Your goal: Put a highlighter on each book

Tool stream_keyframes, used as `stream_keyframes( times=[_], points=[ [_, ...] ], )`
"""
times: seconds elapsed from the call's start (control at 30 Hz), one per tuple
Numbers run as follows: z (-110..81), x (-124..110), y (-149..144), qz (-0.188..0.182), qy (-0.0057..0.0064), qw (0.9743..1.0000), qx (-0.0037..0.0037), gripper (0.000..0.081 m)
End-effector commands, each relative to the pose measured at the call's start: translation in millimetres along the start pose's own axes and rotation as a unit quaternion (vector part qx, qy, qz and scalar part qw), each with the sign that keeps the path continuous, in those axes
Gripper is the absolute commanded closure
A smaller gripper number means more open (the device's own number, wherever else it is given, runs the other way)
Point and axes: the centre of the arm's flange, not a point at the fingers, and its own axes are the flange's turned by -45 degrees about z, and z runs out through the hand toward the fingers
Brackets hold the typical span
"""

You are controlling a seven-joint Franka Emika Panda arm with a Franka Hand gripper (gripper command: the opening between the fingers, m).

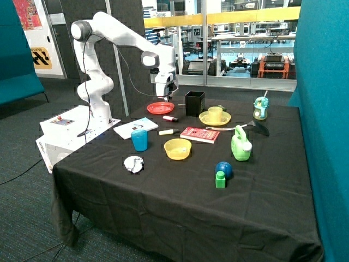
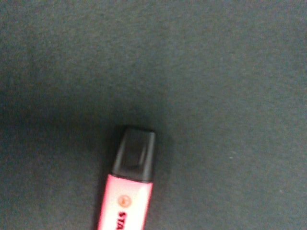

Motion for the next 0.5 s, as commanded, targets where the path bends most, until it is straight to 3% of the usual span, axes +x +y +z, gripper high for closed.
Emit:
stream_keyframes(
  times=[0.0, 0.47],
  points=[
    [18.0, 0.6, -18.2, 0.001, 0.0001, 1.0000, -0.00047, 0.0377],
    [41.2, 1.3, -35.5, 0.036, 0.0002, 0.9993, -0.00046, 0.0265]
  ],
)
